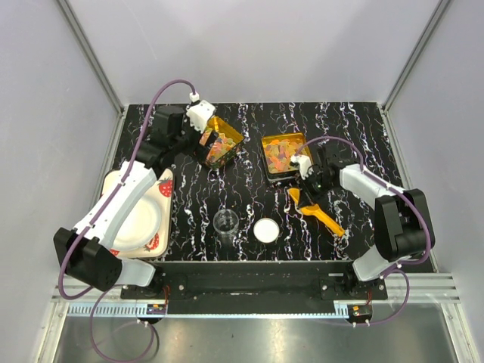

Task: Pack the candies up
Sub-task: Pick up the spatula from the center of the board.

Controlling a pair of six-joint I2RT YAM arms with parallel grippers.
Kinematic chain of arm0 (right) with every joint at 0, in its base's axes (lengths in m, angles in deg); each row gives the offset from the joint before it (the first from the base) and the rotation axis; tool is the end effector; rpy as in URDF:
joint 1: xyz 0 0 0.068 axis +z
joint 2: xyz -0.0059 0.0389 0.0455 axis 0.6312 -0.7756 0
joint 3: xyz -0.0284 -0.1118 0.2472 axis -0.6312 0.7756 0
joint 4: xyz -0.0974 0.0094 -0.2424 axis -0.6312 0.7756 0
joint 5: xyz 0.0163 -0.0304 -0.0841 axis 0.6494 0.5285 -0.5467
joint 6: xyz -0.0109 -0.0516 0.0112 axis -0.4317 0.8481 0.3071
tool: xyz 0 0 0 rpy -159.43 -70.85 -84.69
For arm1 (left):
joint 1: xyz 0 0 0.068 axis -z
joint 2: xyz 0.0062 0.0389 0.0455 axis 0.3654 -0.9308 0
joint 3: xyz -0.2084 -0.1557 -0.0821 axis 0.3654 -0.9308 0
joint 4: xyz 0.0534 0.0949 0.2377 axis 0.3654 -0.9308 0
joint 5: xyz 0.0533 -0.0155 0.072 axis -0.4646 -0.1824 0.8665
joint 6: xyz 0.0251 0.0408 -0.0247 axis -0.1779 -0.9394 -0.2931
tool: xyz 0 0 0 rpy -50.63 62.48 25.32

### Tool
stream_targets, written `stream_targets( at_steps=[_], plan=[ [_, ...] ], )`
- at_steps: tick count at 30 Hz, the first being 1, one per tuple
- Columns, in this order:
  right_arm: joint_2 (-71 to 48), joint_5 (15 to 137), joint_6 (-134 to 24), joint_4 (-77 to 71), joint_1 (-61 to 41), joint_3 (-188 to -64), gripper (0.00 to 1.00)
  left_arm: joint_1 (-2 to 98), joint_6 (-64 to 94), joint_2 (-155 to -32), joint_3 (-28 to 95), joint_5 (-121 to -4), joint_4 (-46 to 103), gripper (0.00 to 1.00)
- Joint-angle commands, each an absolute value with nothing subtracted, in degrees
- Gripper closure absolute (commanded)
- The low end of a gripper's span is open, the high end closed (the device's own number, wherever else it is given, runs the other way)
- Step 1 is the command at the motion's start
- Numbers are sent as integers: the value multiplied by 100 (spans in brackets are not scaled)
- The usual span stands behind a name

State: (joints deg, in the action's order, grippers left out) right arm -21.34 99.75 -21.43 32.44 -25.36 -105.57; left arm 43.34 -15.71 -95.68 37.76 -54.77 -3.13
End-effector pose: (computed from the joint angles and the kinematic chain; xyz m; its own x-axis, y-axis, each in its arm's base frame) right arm 0.2785 0.0873 0.1849 -0.6601 -0.5553 -0.5059 -0.7376 0.6064 0.2970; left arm 0.2811 -0.1134 0.3694 -0.3306 0.4797 -0.8128 0.5171 0.8125 0.2692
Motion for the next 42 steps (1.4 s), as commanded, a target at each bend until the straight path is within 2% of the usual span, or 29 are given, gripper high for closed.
stream_targets(
  at_steps=[1, 6, 12, 24, 28, 35, 42],
  plan=[
    [-1983, 9713, -1890, 3487, -2429, -10955, 100, 4376, -1487, -9353, 3710, -5413, -225, 1],
    [-1825, 9740, -1669, 3664, -2315, -11070, 100, 4393, -1417, -9397, 3569, -5658, -207, 1],
    [-1527, 9617, -1449, 3349, -2139, -10851, 100, 4393, -1268, -9774, 3665, -6668, -242, 1],
    [37, 8580, -1203, 2329, -1612, -10613, 100, 4402, -117, -11295, 5265, -9604, -1156, 1],
    [127, 8273, -1142, 2179, -1392, -10753, 100, 4402, 243, -11646, 5555, -10544, -1078, 1],
    [-23, 7158, -1045, 1669, -698, -10868, 100, 4411, 955, -12042, 5889, -10695, -954, 1],
    [-164, 6734, -957, 1291, -13, -10982, 100, 4481, 1202, -12113, 5696, -10616, -700, 1]
  ],
)
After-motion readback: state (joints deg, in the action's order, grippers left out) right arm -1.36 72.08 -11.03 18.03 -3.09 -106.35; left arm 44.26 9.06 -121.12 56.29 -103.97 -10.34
